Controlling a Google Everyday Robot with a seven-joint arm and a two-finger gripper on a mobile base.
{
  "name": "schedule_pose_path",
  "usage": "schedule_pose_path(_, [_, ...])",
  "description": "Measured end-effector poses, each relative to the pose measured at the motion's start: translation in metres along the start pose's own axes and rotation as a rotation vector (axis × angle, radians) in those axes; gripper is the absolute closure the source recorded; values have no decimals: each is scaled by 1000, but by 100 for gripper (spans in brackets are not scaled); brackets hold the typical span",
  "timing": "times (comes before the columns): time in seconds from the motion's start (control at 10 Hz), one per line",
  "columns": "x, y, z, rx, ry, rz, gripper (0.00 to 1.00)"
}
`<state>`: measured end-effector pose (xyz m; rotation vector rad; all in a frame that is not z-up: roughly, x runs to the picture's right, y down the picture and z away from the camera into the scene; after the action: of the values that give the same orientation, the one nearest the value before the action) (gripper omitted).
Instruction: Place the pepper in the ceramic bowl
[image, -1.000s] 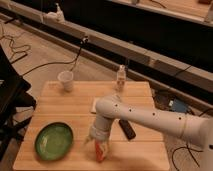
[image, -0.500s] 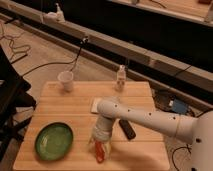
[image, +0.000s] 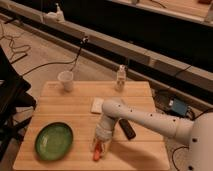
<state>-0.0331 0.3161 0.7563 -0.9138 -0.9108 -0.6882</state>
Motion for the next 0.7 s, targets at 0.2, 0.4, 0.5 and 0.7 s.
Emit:
schedule_pose_path(0.2, [3,-1,-8,26,13,6,94])
schedule_pose_path(0.4, [1,-15,-37,122,30,29,100])
schedule_pose_path(0.5, [-2,-25,-56,189,36,44,100])
schedule_pose_path(0.7, [-13,-58,-105,368,37,59,100])
